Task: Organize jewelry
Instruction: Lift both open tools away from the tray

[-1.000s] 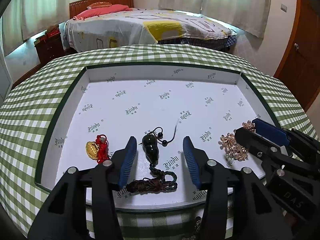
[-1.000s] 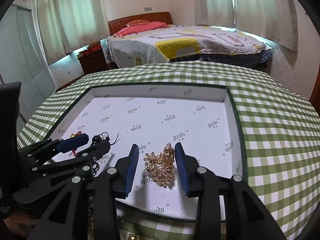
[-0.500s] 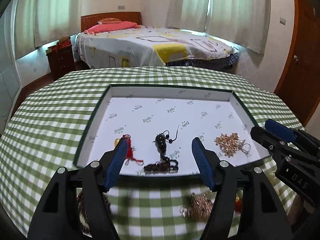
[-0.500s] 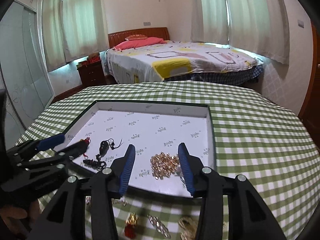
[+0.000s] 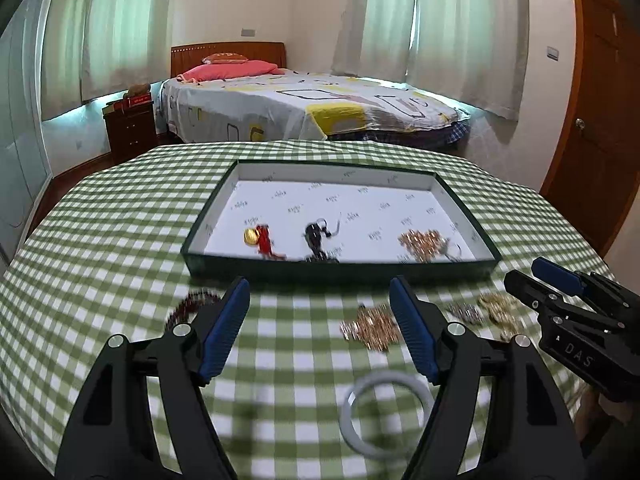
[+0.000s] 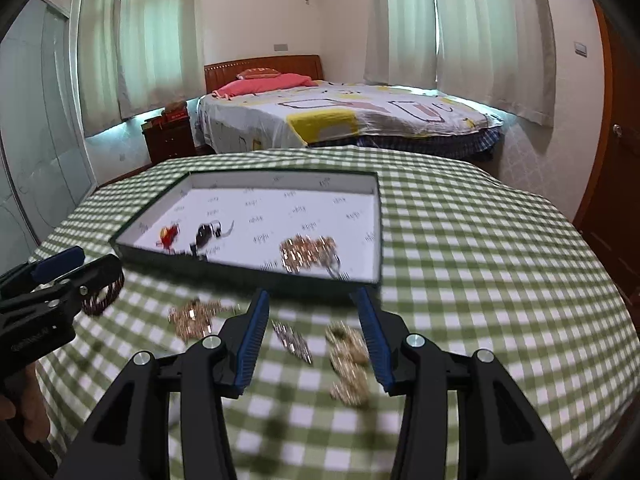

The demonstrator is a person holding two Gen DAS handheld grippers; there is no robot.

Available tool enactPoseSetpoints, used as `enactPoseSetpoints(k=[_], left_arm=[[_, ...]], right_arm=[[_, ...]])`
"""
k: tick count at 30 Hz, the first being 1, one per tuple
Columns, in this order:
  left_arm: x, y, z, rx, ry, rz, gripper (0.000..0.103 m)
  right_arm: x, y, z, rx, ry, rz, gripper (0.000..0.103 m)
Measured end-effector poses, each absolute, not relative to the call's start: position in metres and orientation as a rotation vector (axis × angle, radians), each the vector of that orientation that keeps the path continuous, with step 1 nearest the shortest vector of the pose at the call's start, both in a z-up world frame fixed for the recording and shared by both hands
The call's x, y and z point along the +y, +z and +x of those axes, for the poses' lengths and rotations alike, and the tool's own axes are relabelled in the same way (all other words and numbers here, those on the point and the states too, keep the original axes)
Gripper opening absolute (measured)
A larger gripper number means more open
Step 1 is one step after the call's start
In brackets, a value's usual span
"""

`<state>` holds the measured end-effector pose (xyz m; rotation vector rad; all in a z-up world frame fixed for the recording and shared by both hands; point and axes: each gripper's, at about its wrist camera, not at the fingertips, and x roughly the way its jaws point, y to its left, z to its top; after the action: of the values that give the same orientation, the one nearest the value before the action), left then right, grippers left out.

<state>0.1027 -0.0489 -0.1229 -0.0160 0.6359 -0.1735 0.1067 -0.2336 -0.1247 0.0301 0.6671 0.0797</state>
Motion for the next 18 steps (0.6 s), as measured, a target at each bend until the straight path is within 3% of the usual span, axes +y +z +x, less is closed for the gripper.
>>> enactPoseSetpoints(k=[18], left_arm=[[-0.082, -0.16, 0.066, 0.687, -0.199, 0.003, 0.077]], right_arm=[[-0.263, -0.146, 0.051, 0.672, 0.016, 0.075, 0.046]])
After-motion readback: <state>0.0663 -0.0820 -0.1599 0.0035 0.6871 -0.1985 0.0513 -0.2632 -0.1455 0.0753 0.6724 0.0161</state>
